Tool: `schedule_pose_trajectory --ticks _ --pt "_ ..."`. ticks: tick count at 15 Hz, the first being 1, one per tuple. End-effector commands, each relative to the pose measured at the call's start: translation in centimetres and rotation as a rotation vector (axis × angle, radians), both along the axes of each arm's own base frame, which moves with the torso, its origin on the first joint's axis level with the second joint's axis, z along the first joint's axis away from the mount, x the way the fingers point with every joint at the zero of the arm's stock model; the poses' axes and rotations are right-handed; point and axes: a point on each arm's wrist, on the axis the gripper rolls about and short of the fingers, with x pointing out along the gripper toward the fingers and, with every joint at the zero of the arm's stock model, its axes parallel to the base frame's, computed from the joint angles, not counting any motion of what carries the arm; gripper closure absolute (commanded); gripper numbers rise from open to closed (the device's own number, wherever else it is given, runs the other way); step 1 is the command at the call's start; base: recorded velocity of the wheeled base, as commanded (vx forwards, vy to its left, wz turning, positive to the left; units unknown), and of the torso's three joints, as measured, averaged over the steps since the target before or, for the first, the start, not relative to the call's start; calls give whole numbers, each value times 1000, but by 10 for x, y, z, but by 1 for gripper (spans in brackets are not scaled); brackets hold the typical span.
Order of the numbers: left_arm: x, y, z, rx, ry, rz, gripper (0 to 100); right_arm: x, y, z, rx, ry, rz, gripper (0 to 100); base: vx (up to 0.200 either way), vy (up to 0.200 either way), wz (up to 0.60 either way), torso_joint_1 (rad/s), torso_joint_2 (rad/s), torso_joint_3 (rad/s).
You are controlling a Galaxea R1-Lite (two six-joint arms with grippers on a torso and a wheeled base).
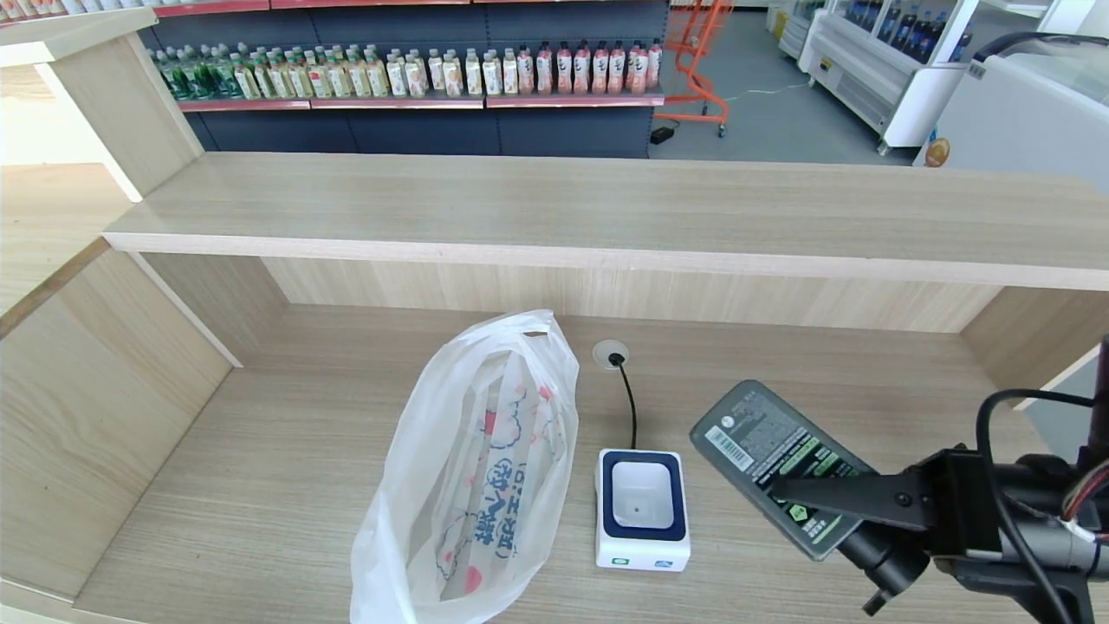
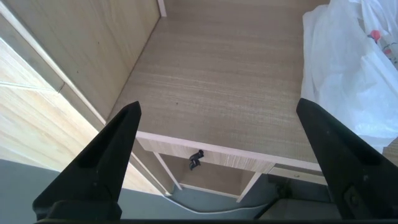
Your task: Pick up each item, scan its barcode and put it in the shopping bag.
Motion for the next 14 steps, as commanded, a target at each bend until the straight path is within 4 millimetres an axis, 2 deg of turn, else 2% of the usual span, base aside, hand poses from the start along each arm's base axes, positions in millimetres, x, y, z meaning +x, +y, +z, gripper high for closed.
schedule_pose_trajectory --ticks 1,2,4,7,14 --pt "0 0 0 0 2 1 0 5 17 -7 -1 4 122 100 0 0 0 0 0 0" --pt "0 0 0 0 2 1 0 5 24 -12 5 17 193 100 0 0 0 0 0 0" --pt "0 0 0 0 2 1 0 4 21 -12 3 -62 244 100 0 0 0 0 0 0" --pt "0 0 0 0 2 1 0 3 20 -3 19 -104 253 100 0 0 0 0 0 0" --pt "0 0 0 0 2 1 0 1 18 -4 11 -128 255 100 0 0 0 0 0 0"
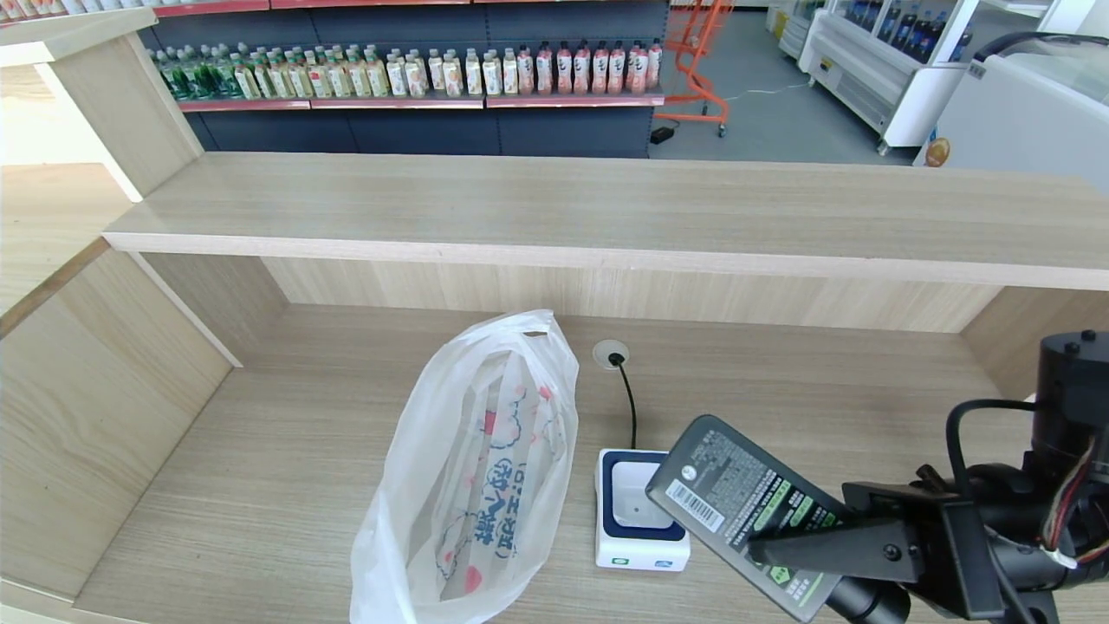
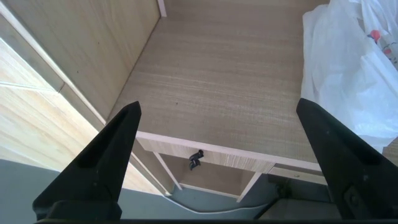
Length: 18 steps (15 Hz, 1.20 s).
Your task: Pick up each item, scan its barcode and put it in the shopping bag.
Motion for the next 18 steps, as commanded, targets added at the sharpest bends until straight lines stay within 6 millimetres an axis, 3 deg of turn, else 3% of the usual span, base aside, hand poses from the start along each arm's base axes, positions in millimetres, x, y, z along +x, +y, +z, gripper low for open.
schedule_pose_trajectory --ticks 1,8,10,12,14,16,18 --pt "0 0 0 0 2 1 0 -2 -1 2 4 -8 0 100 0 0 0 0 0 0" --pt "0 0 0 0 2 1 0 -11 -6 9 22 -10 -8 100 0 0 0 0 0 0" --pt "0 0 0 0 2 1 0 -10 -16 19 102 389 -138 100 0 0 0 0 0 0" --pt "0 0 0 0 2 1 0 -20 -39 29 267 760 -409 100 0 0 0 0 0 0" --pt "0 0 0 0 2 1 0 -33 -56 39 481 965 -588 100 0 0 0 0 0 0" --pt "0 0 0 0 2 1 0 -34 -67 35 599 1197 -647 100 0 0 0 0 0 0" --pt "0 0 0 0 2 1 0 -34 -69 35 782 1558 -694 100 0 0 0 0 0 0"
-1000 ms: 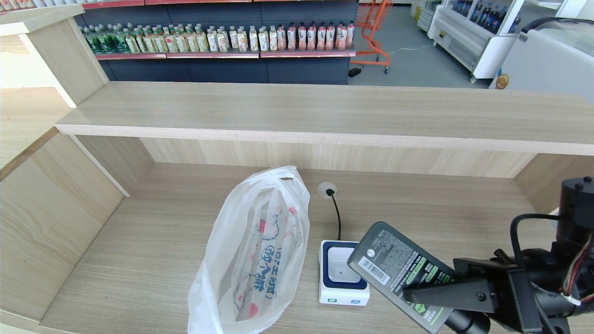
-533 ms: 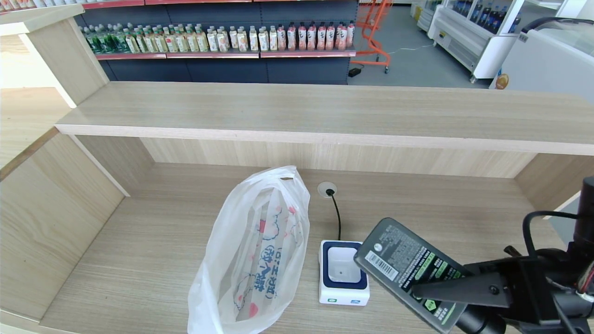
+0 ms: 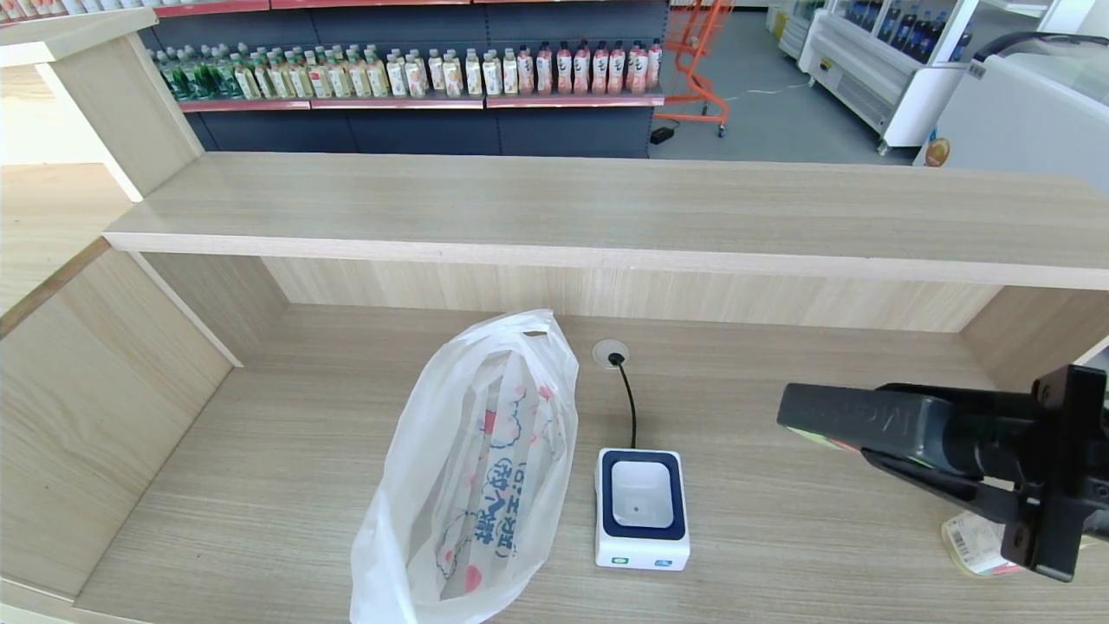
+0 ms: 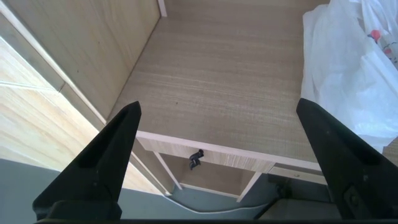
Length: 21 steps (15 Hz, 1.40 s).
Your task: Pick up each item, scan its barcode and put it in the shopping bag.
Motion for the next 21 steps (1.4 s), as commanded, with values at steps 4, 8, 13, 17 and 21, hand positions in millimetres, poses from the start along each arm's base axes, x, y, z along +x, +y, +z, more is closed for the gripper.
schedule_pose_trajectory --ticks 4,8,13,17,21 --pt "0 0 0 0 2 0 0 15 11 -10 609 867 -351 100 0 0 0 0 0 0" --pt "0 0 0 0 2 0 0 45 46 -35 721 1203 -469 100 0 0 0 0 0 0" --pt "0 0 0 0 2 0 0 65 76 -68 619 1328 -483 100 0 0 0 0 0 0" --pt "0 0 0 0 2 0 0 80 100 -81 592 1306 -455 100 0 0 0 0 0 0" --pt "0 0 0 0 2 0 0 88 124 -92 560 1276 -454 100 0 0 0 0 0 0"
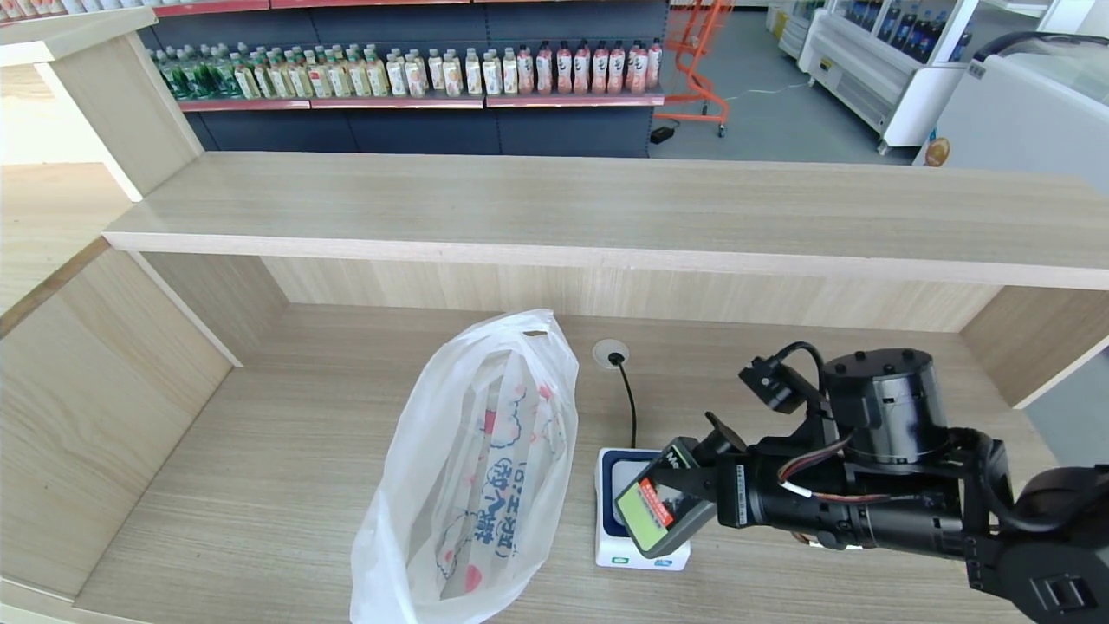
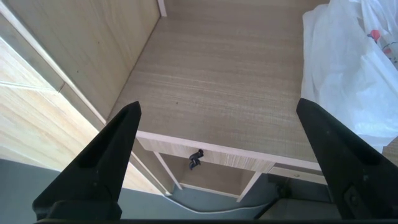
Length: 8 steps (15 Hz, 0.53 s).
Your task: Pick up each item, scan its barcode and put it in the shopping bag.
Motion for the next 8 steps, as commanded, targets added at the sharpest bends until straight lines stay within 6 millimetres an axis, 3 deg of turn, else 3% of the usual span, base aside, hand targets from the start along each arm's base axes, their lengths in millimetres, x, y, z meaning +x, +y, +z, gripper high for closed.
schedule_pose_trajectory --ticks 1,8 --pt "0 0 0 0 2 1 0 10 12 -22 -64 -7 8 100 0 0 0 0 0 0" --pt "0 0 0 0 2 1 0 11 17 -24 -86 -78 32 100 0 0 0 0 0 0"
